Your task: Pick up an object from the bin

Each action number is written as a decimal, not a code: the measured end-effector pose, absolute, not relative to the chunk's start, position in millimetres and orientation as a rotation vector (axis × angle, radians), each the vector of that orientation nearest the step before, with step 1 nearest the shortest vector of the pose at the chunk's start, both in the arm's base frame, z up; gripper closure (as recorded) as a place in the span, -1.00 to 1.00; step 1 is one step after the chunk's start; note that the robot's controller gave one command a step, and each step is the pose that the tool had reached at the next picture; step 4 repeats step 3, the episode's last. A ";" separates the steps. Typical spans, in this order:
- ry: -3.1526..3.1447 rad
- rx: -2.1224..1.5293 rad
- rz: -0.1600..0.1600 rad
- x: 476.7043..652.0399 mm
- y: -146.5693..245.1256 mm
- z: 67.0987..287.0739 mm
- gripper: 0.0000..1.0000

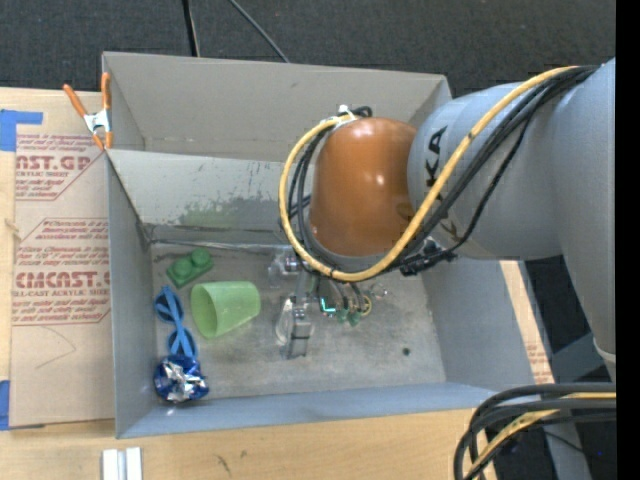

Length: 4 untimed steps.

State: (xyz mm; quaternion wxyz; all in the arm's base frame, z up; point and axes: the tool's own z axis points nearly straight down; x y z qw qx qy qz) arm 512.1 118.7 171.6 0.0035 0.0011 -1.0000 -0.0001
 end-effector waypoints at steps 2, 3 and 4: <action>-3.130 0.280 -0.002 555.8 174.7 69.4 1.00; -3.118 0.468 -0.003 554.8 177.4 226.0 1.00; -3.118 0.468 -0.003 554.8 177.4 226.0 1.00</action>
Offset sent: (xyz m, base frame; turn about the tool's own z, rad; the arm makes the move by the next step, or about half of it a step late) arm 0.0437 0.0556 -0.1016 -0.1766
